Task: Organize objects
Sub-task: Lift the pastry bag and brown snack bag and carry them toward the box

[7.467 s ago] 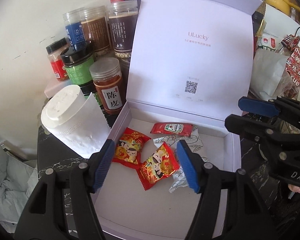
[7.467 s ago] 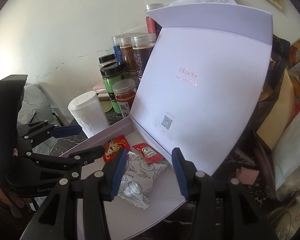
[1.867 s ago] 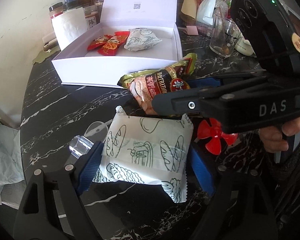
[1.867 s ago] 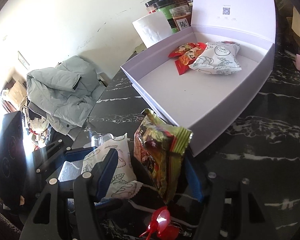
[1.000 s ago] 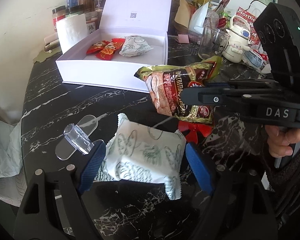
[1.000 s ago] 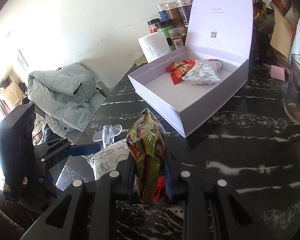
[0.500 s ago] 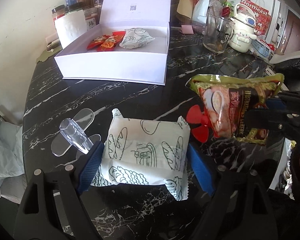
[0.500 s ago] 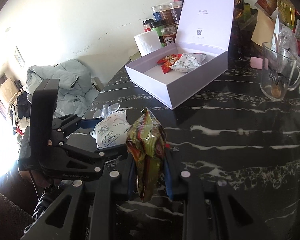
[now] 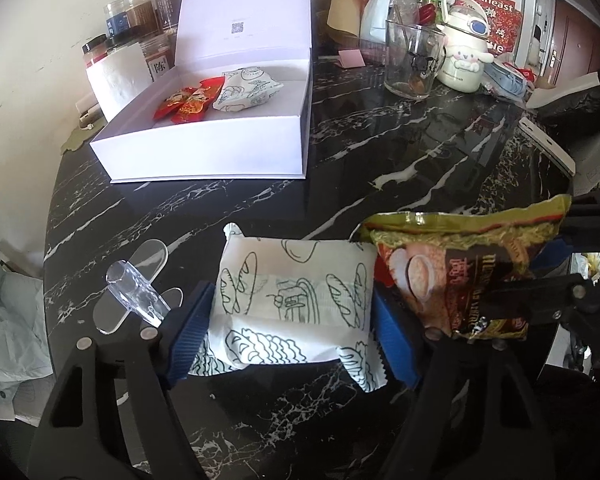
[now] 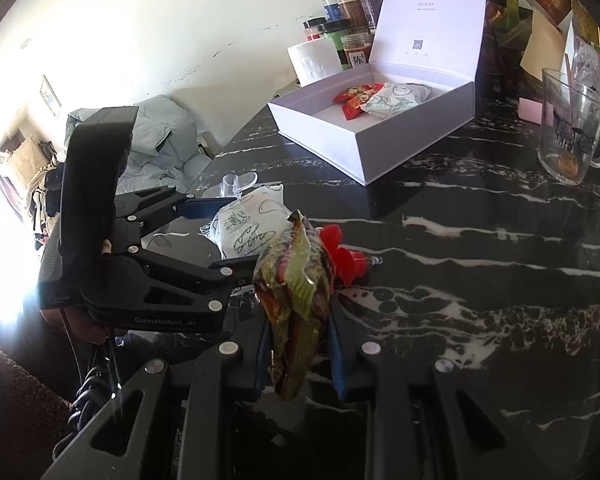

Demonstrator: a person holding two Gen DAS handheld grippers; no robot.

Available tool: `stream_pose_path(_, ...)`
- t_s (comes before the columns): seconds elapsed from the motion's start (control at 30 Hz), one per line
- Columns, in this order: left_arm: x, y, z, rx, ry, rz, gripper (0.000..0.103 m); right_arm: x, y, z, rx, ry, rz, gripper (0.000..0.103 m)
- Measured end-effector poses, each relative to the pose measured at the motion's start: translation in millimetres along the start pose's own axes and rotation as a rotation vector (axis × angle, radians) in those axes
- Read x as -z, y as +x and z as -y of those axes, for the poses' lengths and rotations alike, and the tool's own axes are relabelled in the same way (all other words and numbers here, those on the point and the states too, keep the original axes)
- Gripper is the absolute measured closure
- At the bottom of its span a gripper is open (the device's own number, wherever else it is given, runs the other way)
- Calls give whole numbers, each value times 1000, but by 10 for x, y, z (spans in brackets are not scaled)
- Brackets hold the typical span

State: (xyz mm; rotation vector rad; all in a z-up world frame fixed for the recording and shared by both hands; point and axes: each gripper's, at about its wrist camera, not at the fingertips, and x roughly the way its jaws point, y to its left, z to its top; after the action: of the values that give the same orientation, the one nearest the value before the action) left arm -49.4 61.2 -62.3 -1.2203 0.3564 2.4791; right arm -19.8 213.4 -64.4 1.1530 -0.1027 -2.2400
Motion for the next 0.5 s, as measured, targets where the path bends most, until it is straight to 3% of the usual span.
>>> stream_pose_path(0.33,73,-79,82,8,43,-23,27,42,121,71,-9,22,-32,71)
stream_pose_path(0.43,68,-62,63,20,33,-22,24,28,162,100,-36,36,-27,53)
stream_pose_path(0.5,65,-39,79,16,44,-25,22,28,182,105,-37,36,-22,50)
